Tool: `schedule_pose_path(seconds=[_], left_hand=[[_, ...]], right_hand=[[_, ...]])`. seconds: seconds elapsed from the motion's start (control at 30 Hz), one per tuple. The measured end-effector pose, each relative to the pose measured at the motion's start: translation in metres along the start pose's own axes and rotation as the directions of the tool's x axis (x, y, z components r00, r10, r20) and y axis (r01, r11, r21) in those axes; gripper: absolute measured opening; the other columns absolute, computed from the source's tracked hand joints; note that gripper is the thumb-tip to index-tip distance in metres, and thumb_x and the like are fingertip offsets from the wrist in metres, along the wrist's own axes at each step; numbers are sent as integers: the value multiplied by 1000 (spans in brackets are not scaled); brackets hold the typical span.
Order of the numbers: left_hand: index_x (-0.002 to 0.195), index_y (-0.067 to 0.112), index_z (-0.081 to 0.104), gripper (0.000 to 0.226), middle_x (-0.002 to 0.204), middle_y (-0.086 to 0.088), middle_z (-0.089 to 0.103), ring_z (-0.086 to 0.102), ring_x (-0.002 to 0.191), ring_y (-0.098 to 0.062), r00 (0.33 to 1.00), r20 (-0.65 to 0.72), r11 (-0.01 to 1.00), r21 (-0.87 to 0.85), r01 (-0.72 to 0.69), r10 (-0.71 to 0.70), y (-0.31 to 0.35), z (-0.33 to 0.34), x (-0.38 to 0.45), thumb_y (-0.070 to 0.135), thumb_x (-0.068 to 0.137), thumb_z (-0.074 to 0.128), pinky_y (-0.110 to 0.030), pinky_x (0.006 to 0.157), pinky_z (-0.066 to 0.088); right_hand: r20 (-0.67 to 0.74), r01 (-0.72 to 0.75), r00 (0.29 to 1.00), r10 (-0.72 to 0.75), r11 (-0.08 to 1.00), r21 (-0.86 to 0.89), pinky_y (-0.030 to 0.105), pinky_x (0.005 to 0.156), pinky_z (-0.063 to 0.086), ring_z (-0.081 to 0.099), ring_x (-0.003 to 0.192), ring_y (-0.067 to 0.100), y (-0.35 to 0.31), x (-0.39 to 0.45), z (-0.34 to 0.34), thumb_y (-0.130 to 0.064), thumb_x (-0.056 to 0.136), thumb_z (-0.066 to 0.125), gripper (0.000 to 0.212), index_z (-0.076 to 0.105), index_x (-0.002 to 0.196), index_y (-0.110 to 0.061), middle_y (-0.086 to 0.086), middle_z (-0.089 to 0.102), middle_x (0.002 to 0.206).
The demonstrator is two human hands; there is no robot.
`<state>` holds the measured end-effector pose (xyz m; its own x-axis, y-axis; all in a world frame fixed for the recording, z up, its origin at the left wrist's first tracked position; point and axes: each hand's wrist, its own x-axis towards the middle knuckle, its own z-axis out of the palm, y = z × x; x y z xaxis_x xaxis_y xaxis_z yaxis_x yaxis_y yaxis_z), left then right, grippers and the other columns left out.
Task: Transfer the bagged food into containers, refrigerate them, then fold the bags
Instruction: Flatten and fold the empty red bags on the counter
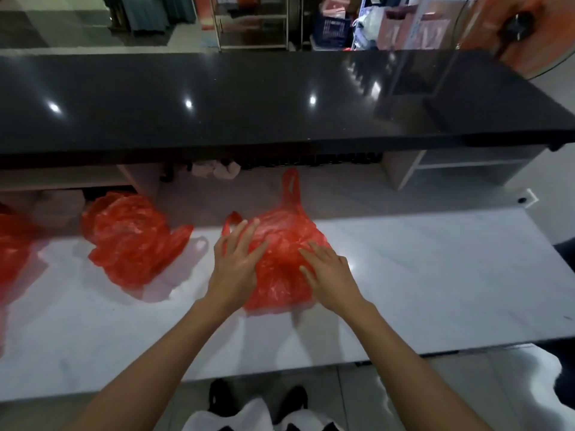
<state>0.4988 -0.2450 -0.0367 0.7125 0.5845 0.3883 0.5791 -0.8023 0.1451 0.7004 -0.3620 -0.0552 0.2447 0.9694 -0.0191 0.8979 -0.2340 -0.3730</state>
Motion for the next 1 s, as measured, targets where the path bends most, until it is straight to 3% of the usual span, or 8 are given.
schedule_pose_path(seconds=[0.17,0.3,0.43,0.53,0.63,0.77,0.87,1.0], left_hand=[[134,16,64,47,142,-6,59,54,128,-32,993,47,994,-16,-112,112,6,19,-29,13,88,61,-51,101,44],[140,18,59,49,143,-8,58,53,131,-32,966,258,994,113,7,-36,3,35,-30,38,99,39,-55,104,42],[116,23,72,49,142,-9,58,50,135,-31,932,346,990,120,72,-110,-5,40,-27,45,102,30,-59,112,34],[110,22,70,47,143,-9,57,46,139,-31,914,388,988,134,71,-118,-9,47,-31,47,100,31,-61,116,28],[123,18,63,45,148,-9,53,37,146,-31,913,400,990,138,25,-79,-9,53,-40,42,100,33,-63,119,22],[145,17,48,46,161,-11,36,18,154,-32,921,389,993,98,-65,22,-13,54,-59,37,105,33,-63,121,16],[159,19,27,54,169,-14,9,1,156,-33,912,395,982,98,-159,108,-23,51,-75,37,108,28,-63,122,13],[161,23,18,55,169,-13,0,-6,156,-32,898,403,970,80,-228,177,-38,45,-83,36,109,31,-60,123,8]], right_hand=[[70,-104,993,93,979,174,45,117,30,34,146,24,-1,6,28,-35,101,46,51,39,152,-27,5,37,159],[70,-162,987,147,943,290,43,117,32,39,143,24,-10,6,33,-33,100,53,52,42,150,-30,3,42,156],[117,-132,988,103,953,274,40,106,45,50,131,20,-13,4,16,-43,97,54,44,55,140,-34,-5,54,145],[-104,-15,994,22,998,65,42,93,48,53,118,23,-19,8,-4,-46,95,53,33,69,121,-35,-6,62,133],[-266,93,960,-86,996,15,43,97,43,49,124,25,-23,24,-6,-37,92,60,41,62,131,-27,-1,56,141],[9,202,979,-202,978,-50,47,118,26,26,148,24,-18,49,12,-48,98,48,59,39,151,-25,1,32,161],[208,163,969,-131,976,-146,46,123,11,11,153,22,2,58,31,-64,96,25,70,26,157,-29,0,19,166],[154,29,988,2,980,-196,44,122,3,4,155,20,29,59,39,-71,88,5,82,18,159,-31,1,11,168]])
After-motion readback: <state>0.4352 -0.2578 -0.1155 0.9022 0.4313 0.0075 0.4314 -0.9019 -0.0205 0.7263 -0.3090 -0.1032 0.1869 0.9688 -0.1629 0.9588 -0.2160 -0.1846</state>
